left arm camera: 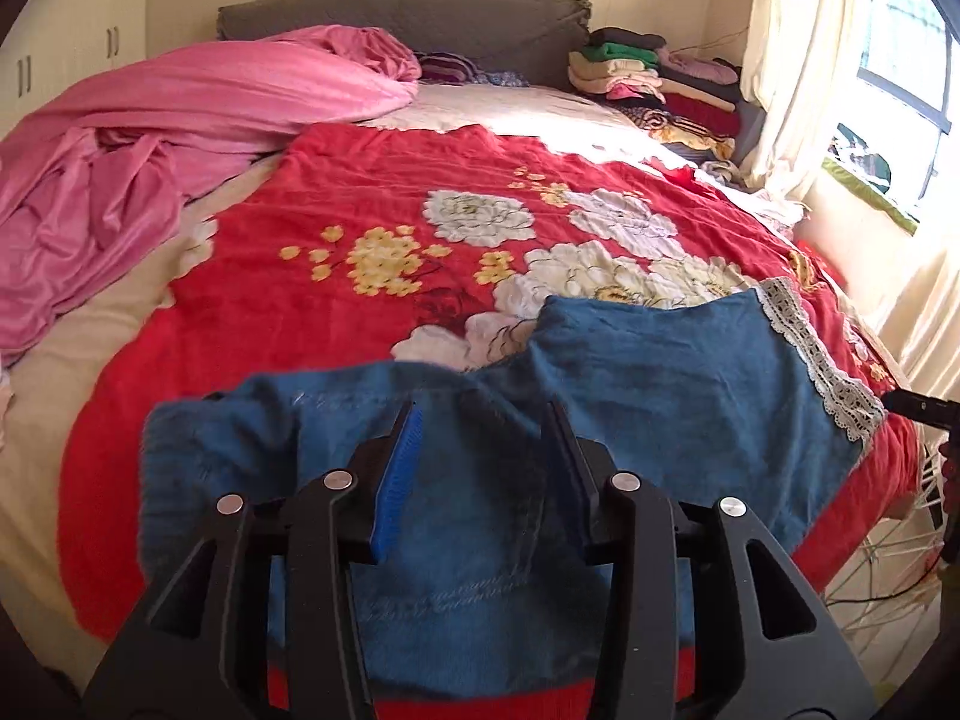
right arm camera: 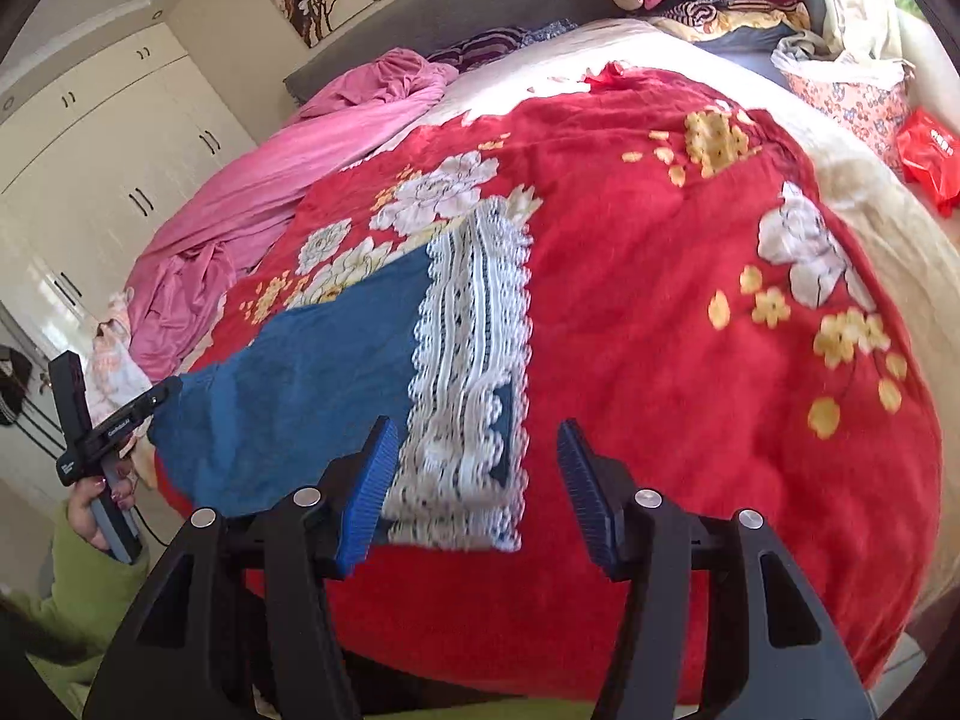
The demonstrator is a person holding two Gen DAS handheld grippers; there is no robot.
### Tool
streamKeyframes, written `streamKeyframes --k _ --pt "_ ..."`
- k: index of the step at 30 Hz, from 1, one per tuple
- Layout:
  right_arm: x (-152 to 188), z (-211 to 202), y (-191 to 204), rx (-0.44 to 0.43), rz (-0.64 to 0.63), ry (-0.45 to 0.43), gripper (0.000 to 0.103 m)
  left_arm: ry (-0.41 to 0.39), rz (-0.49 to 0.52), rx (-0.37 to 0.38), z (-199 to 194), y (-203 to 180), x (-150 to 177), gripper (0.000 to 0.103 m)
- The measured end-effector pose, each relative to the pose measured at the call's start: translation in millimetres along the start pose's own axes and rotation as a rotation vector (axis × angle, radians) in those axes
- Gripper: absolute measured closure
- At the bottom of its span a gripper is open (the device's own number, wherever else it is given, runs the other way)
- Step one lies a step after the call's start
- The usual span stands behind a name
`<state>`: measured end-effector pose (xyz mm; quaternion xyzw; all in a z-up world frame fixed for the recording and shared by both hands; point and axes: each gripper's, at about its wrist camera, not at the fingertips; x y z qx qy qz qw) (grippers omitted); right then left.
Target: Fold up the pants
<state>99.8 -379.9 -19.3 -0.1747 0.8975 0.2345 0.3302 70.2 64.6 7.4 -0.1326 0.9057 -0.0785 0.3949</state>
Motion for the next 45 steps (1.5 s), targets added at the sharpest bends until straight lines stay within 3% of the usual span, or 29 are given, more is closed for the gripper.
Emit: streamKeyframes --k 6,7,8,10,12,13,14,17,19,20,21,24,26,28,31,32,33,37,42,43,44,45 --pt "21 10 15 0.042 -0.080 0.065 0.050 -0.032 -0.149 -0.170 -30 64 22 0.068" --pt "23 14 17 0.059 -0.092 0.079 0.054 -0.035 -0.169 -0.179 -32 71 22 0.067" --pt "25 20 19 0.069 -0.107 0.095 0.065 -0.042 -0.181 -0.213 -32 77 22 0.062" --pt "27 27 19 0.068 -0.106 0.089 0.067 -0.047 -0.193 -0.255 -30 84 21 0.058" --pt "27 34 18 0.029 -0.080 0.067 0.067 -0.037 -0.225 -0.251 -24 90 18 0.055" --pt "26 37 18 0.024 -0.078 0.068 0.070 -0.030 -0.237 -0.245 -20 92 17 0.054" --pt "25 40 18 0.023 -0.082 0.067 0.081 -0.031 -0.241 -0.244 -15 92 16 0.054" --pt "23 28 15 0.020 -0.069 0.003 0.086 -0.030 -0.249 -0.263 -3 97 16 0.058" --pt "21 11 18 0.066 -0.114 -0.026 0.087 -0.026 -0.264 -0.263 -2 102 19 0.059" --pt "22 6 18 0.091 -0.136 -0.017 0.099 -0.026 -0.262 -0.262 -3 102 20 0.059" --pt "25 4 15 0.119 -0.146 0.001 0.103 -0.030 -0.255 -0.263 -4 103 22 0.059" --pt "40 10 -3 0.248 -0.152 0.089 0.103 -0.032 -0.271 -0.256 -4 107 24 0.058" --pt "49 5 -18 0.202 -0.061 0.057 0.103 -0.032 -0.282 -0.246 -3 110 24 0.057" --pt "48 -5 -21 0.192 -0.029 0.030 0.100 -0.041 -0.285 -0.235 -6 111 24 0.057" --pt "33 -20 -12 0.162 -0.041 -0.034 0.067 -0.053 -0.299 -0.203 -15 109 21 0.058" --pt "27 -23 -7 0.154 -0.047 -0.055 0.052 -0.066 -0.303 -0.190 -20 109 19 0.058" --pt "21 -24 0 0.149 -0.060 -0.071 0.048 -0.078 -0.310 -0.178 -26 109 17 0.058" --pt "0 -11 28 0.148 -0.149 -0.087 0.044 -0.087 -0.308 -0.170 -31 110 6 0.056" --pt "-16 16 64 0.113 -0.261 -0.094 0.039 -0.028 -0.324 -0.188 -7 117 -1 0.050" --pt "-17 22 68 0.129 -0.284 -0.087 0.039 -0.020 -0.330 -0.168 -2 117 -1 0.056" --pt "-16 29 70 0.135 -0.301 -0.068 0.036 -0.009 -0.336 -0.143 2 118 1 0.077" --pt "-15 39 68 0.142 -0.304 -0.030 0.034 -0.001 -0.347 -0.137 7 120 2 0.078"
Point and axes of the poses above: each gripper's, at about its wrist camera, not at the fingertips, and z roughly the way its jaws point, y to its left, x to its underside, and after that the axes turned 13 degrees about -z, right-handed
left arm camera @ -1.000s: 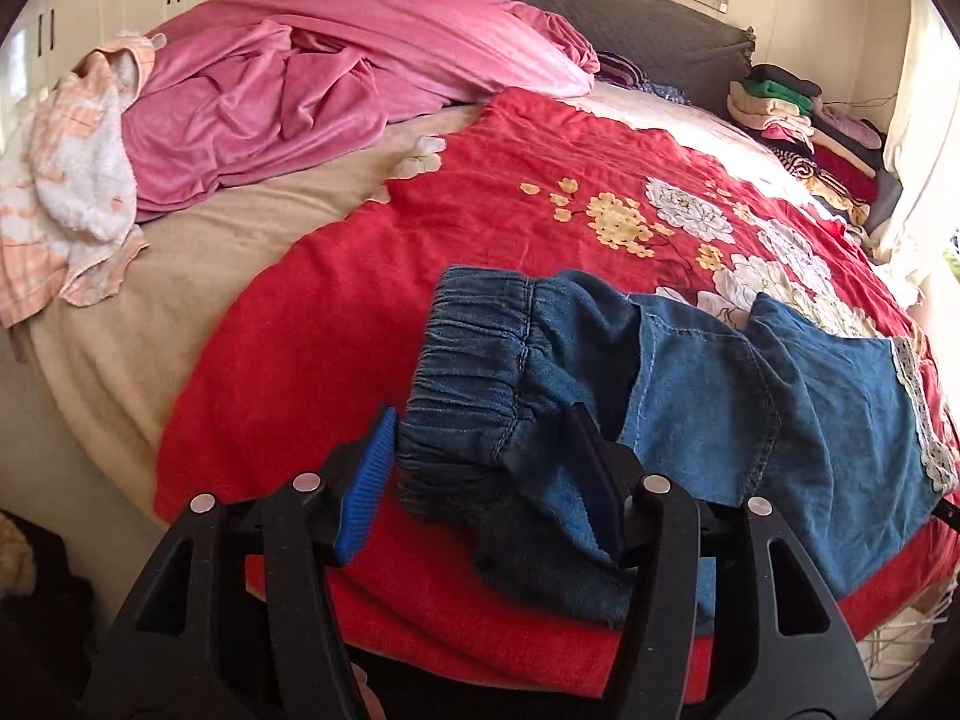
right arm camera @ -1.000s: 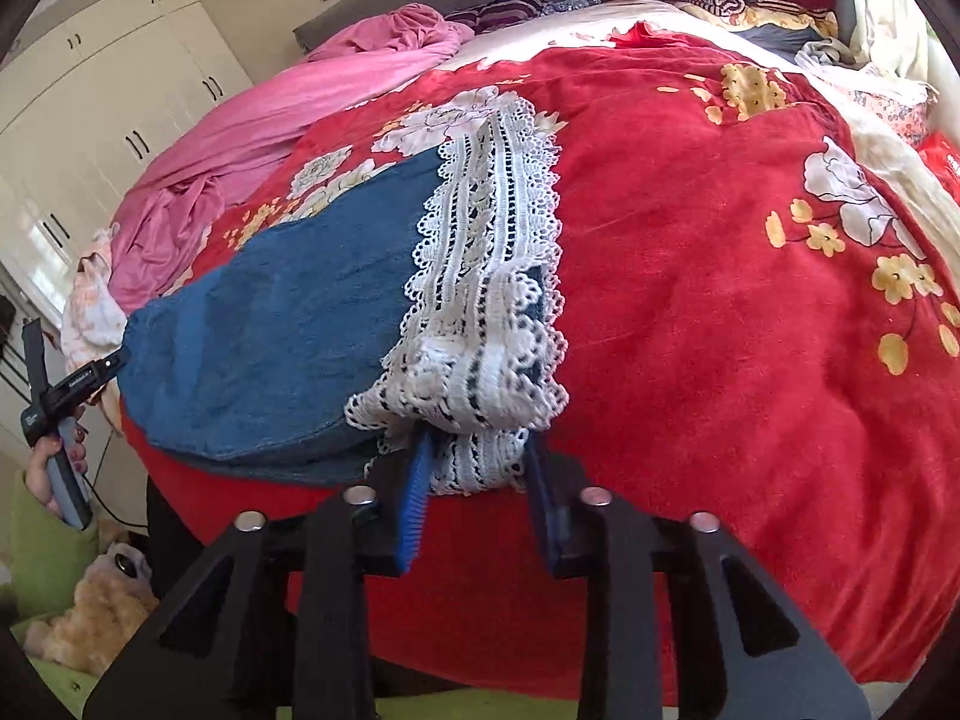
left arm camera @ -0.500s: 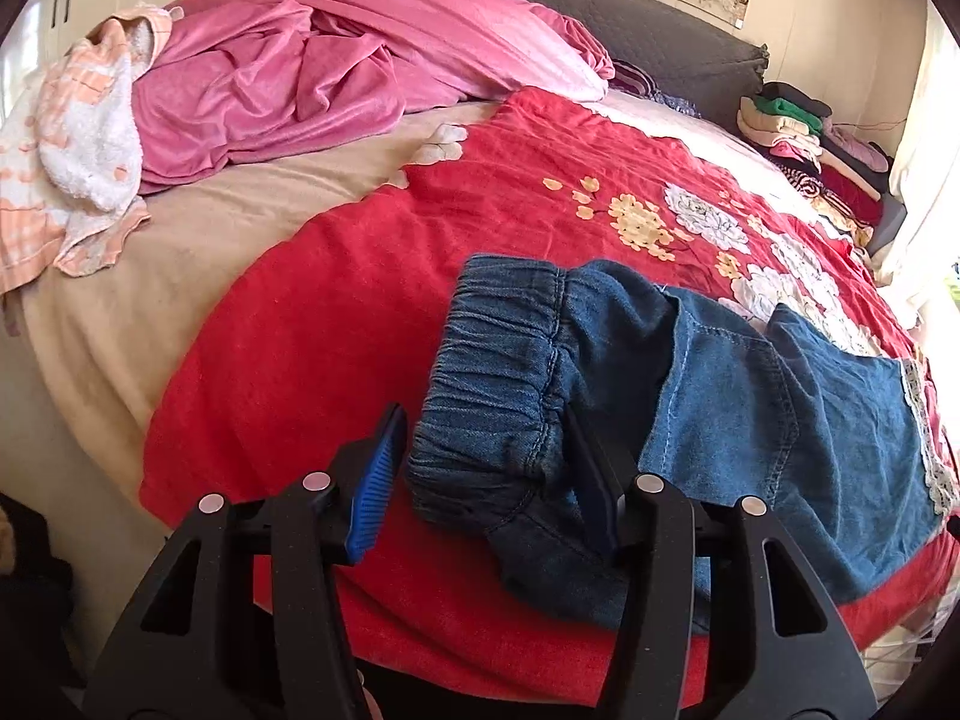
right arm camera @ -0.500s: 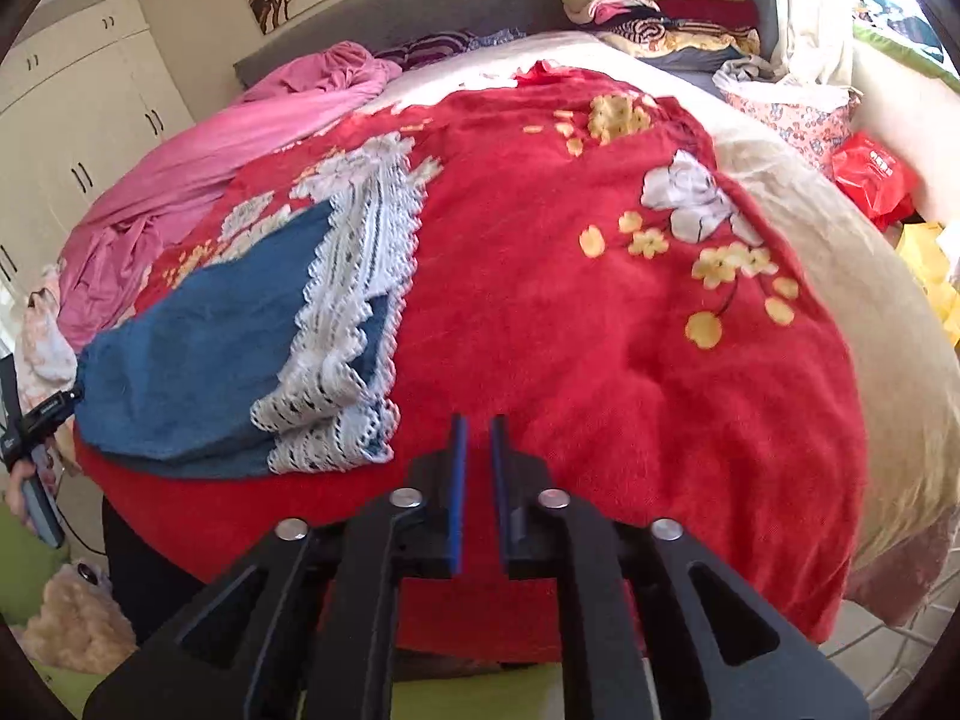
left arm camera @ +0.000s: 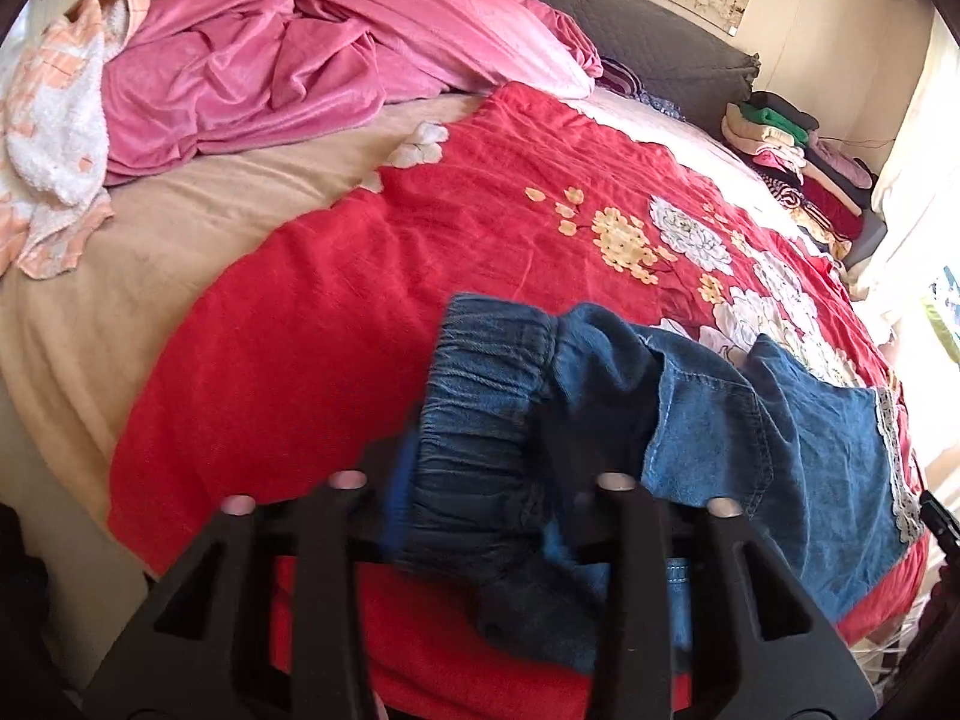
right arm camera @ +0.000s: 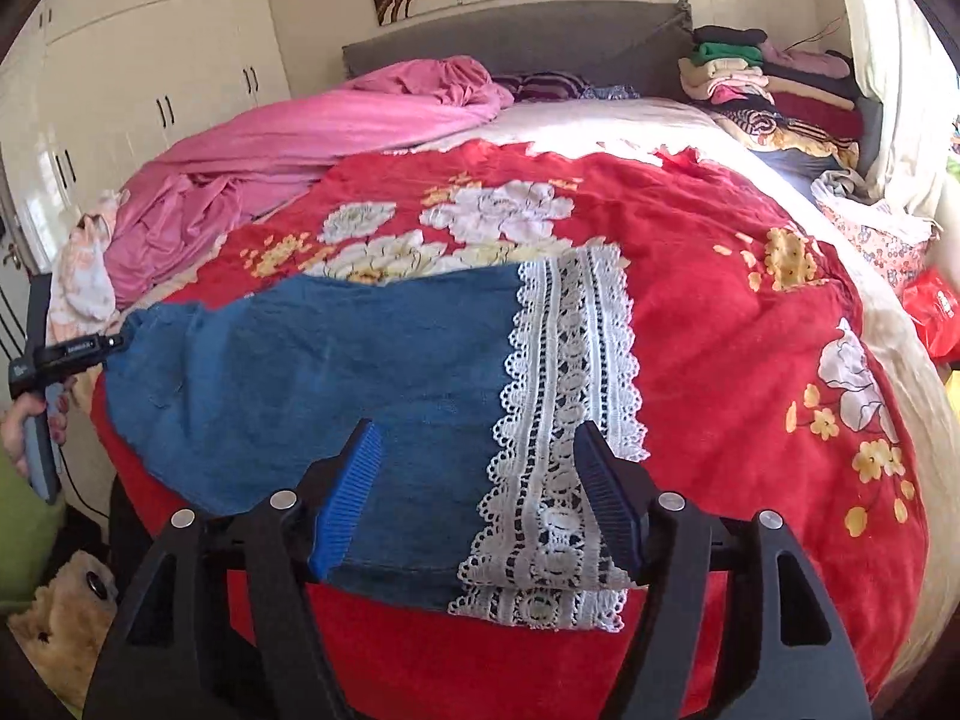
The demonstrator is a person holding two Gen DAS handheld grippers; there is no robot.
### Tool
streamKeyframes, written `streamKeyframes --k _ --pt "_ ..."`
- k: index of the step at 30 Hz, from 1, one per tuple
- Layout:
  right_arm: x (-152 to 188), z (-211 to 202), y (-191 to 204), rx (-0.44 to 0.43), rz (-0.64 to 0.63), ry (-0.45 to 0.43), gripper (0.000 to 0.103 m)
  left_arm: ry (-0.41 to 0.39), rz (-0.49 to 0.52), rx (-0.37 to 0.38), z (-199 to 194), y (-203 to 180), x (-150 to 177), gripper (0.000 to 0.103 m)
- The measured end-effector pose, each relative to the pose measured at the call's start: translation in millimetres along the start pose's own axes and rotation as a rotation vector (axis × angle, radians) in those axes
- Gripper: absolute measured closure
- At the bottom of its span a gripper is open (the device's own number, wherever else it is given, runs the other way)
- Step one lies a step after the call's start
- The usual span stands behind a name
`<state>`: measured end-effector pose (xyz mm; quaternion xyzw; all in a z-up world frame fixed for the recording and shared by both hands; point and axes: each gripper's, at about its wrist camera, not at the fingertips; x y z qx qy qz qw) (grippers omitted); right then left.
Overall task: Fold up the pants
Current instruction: 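Grasp the folded denim near the back pocket with the left tool while the right tool grasps the lace edge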
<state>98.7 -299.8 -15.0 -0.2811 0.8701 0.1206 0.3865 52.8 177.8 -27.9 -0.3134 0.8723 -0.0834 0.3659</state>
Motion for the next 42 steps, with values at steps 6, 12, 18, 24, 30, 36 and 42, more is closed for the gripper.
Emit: streamKeyframes --k 6,12,18,24,30,36,42 --pt "14 10 0 0.004 0.038 0.086 0.033 -0.090 0.012 -0.027 -22 13 -12 0.084" --pt "28 22 5 -0.033 0.054 0.124 0.031 -0.031 -0.001 -0.072 2 27 1 0.082" --pt "24 17 13 -0.012 0.008 0.123 0.031 -0.058 0.009 -0.081 -3 30 4 0.077" --pt "0 -12 11 -0.018 0.013 0.004 0.031 -0.157 0.056 -0.084 -59 12 6 0.070" --pt "-38 11 30 -0.064 -0.069 -0.021 0.021 -0.137 0.142 0.031 -73 -32 3 0.067" --pt "-86 60 71 -0.173 -0.161 -0.020 0.021 0.047 0.284 0.118 -20 -91 22 0.064" --pt "-107 126 104 -0.232 -0.218 0.110 0.022 0.066 0.389 -0.127 35 -94 32 0.063"
Point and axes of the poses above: each gripper's, at about its wrist camera, not at the fingertips, and z roughly the way its jaws point, y to its left, x to its underside, and after that the axes turned 13 degrees about -z, right-handed
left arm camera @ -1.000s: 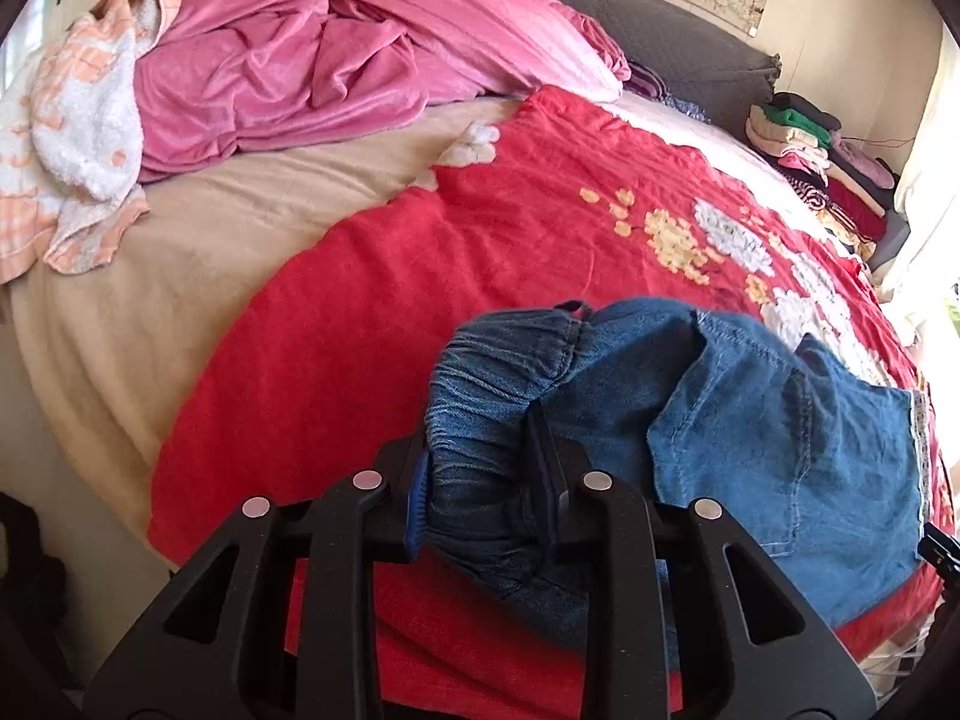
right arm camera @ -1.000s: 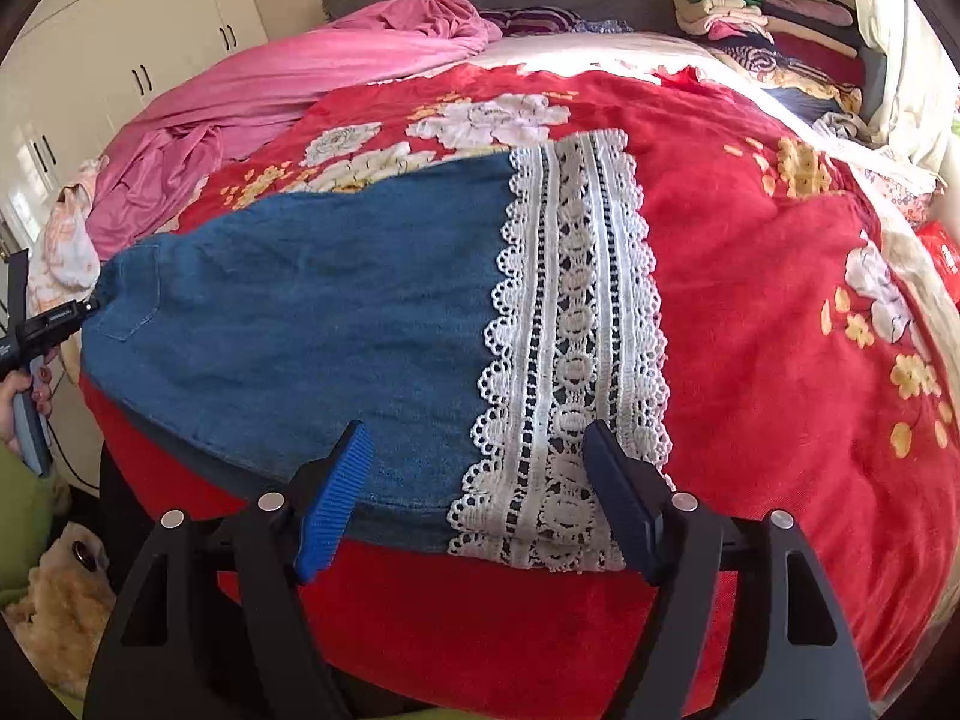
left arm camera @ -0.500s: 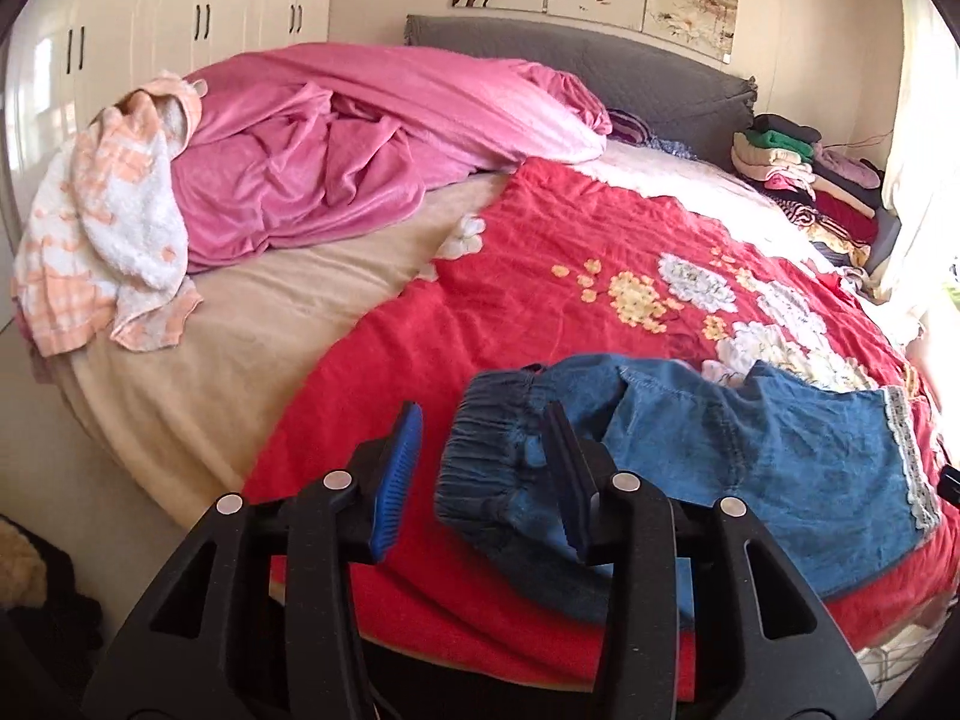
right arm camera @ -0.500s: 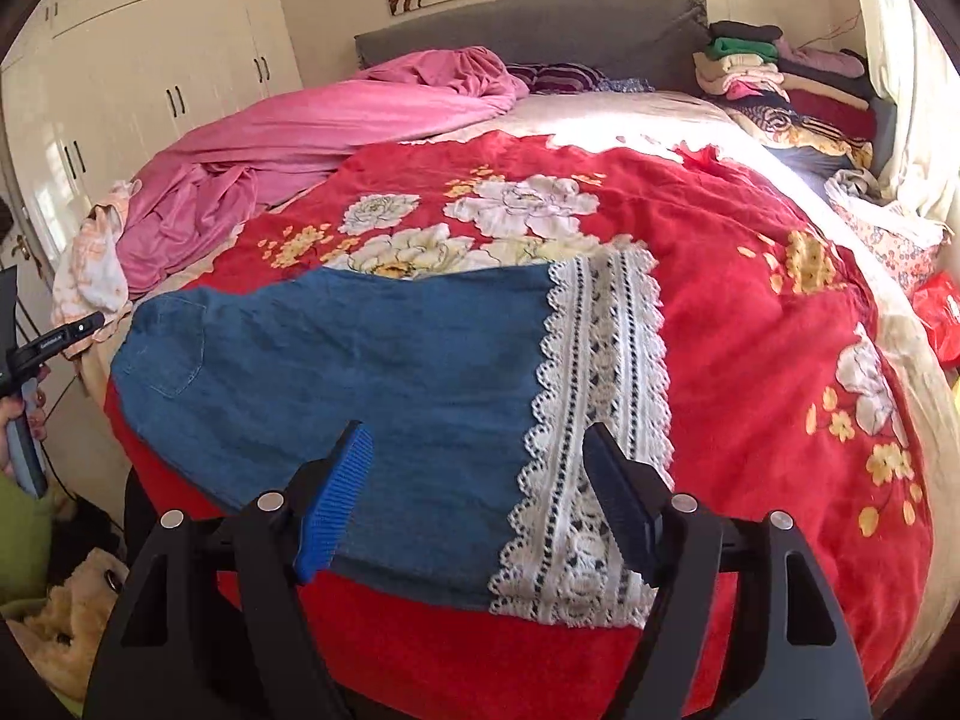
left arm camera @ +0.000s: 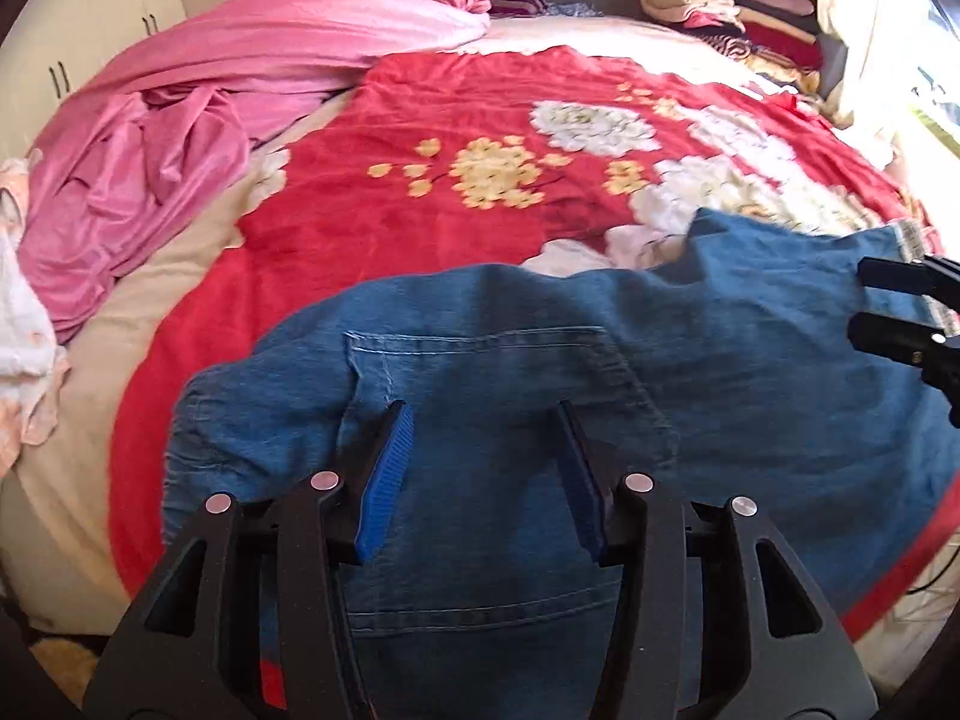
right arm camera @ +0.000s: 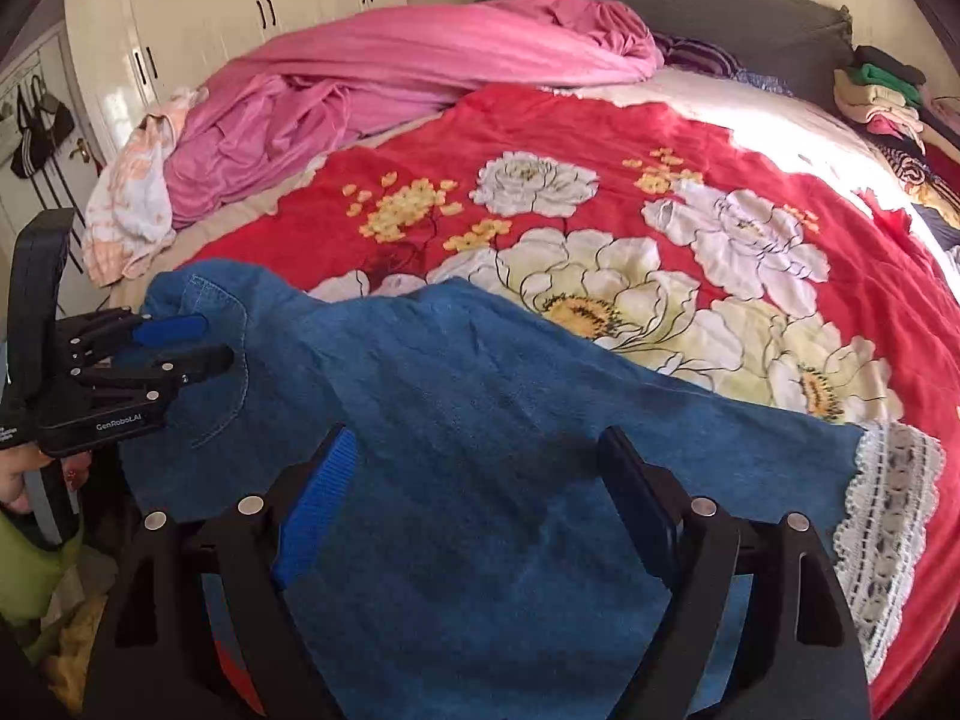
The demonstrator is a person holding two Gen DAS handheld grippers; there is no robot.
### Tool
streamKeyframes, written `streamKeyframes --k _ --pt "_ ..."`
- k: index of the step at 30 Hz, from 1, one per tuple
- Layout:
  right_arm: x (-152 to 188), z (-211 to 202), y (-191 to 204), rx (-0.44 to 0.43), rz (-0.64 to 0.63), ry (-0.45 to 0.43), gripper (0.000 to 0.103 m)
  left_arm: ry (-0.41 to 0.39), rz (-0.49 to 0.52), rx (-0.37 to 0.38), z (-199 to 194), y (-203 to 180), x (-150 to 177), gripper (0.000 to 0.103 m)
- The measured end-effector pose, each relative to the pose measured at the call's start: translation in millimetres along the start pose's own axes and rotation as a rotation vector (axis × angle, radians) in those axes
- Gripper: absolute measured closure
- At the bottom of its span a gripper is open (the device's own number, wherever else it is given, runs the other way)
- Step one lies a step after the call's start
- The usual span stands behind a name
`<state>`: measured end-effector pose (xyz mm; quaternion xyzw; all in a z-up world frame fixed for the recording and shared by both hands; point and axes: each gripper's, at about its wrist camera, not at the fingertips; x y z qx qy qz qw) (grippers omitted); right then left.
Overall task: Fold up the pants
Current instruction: 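Grasp the folded denim near the back pocket with the left tool while the right tool grasps the lace edge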
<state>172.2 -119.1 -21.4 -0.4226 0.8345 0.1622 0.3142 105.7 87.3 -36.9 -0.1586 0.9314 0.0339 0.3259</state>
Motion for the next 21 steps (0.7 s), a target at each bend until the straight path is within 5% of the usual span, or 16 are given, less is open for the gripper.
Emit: streamKeyframes --k 5,13,21 --pt "9 18 -29 0.073 0.078 0.054 0.021 0.025 -0.062 0.090 8 24 5 0.063" --pt "33 12 -66 0.098 0.216 0.038 0.021 0.004 -0.079 0.122 10 24 6 0.063" --pt "31 11 -58 0.137 0.200 0.049 0.020 -0.008 -0.094 0.157 1 25 5 0.057"
Point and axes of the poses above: each gripper's, at about its wrist camera, not at the fingertips, and z roughly the way its jaws point, y to its left, x to its underside, and after that the axes turned 13 degrees about -z, right-handed
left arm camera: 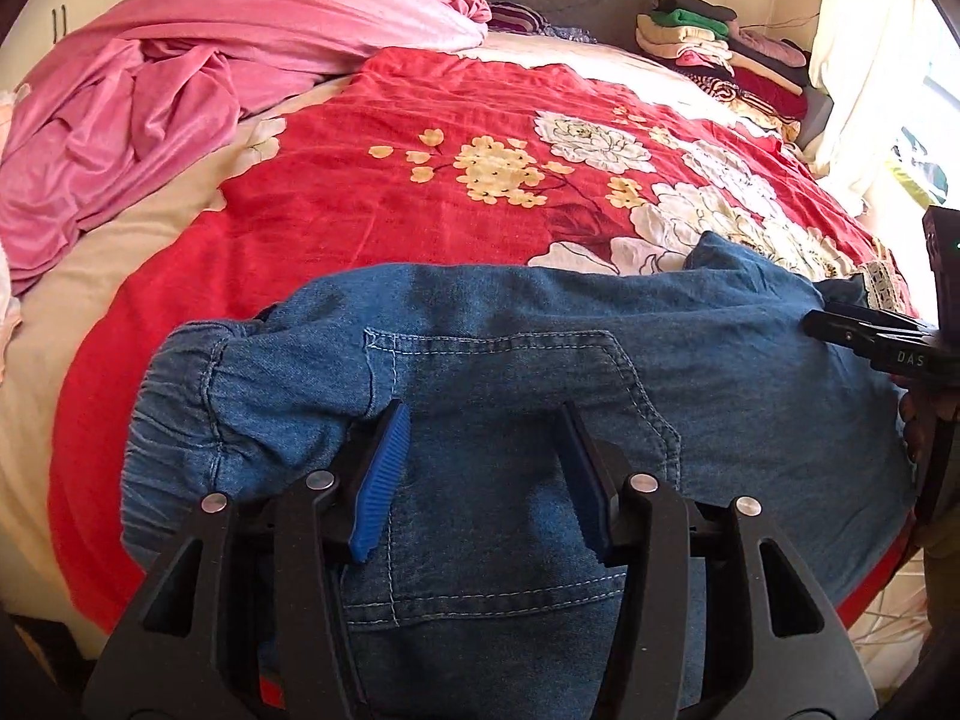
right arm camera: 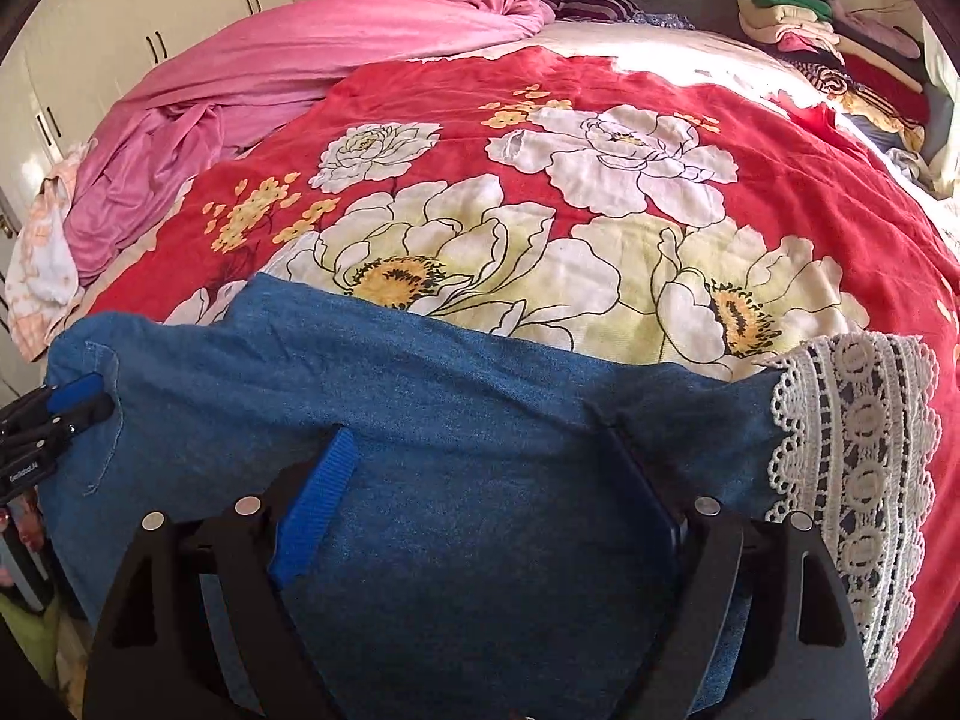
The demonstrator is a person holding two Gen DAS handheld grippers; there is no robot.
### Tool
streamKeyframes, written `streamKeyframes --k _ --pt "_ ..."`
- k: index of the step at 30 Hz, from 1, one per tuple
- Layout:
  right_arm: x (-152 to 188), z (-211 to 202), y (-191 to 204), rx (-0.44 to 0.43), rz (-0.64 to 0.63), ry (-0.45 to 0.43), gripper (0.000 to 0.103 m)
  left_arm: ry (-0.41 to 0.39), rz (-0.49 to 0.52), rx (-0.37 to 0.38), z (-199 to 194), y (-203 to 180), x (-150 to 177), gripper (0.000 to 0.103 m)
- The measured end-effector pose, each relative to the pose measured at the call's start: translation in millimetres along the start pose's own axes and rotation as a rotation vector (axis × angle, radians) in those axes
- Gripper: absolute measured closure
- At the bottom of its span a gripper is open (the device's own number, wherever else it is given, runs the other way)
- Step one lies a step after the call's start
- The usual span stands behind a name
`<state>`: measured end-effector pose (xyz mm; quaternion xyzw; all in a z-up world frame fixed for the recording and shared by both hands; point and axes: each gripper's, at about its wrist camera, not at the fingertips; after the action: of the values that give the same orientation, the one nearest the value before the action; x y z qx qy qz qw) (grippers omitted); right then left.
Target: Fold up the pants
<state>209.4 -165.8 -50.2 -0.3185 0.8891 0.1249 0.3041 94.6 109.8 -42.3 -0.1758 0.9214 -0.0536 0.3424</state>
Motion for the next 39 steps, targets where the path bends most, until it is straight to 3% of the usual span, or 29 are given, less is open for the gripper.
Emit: streamKeyframes --k 5,15,22,26,28,39 --pt "4 -34 11 -0.021 0.048 -0.080 0.020 -0.023 0.002 -0.001 -19 -3 0 0.037" --pt "16 -66 23 -0.031 0.067 -0.105 0.020 -0.093 -0.022 0.012 -64 6 -1 0.024" --pt "12 -80 44 -0.022 0.007 -0.116 0.020 -0.120 -0.046 -0.010 -79 16 3 0.015" --pt "-1 -83 62 -0.025 -0.047 -0.125 0.020 -0.134 -0.060 -0.030 -82 25 5 0.011" --pt "-11 -81 73 -0.031 -0.084 -0.125 0.005 -0.136 -0.068 -0.045 -83 32 6 0.011" --pt "-80 -50 159 -0.134 -0.340 -0.145 0.005 -0.105 -0.166 -0.082 -75 78 16 0.010"
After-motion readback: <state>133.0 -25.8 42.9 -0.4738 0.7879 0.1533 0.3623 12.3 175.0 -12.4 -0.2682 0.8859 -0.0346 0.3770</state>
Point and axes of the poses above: each gripper's, at about its wrist camera, not at the fingertips, and z roughly the way its jaws point, y to its left, x to its underside, and after that the axes turned 13 degrees about -z, right-handed
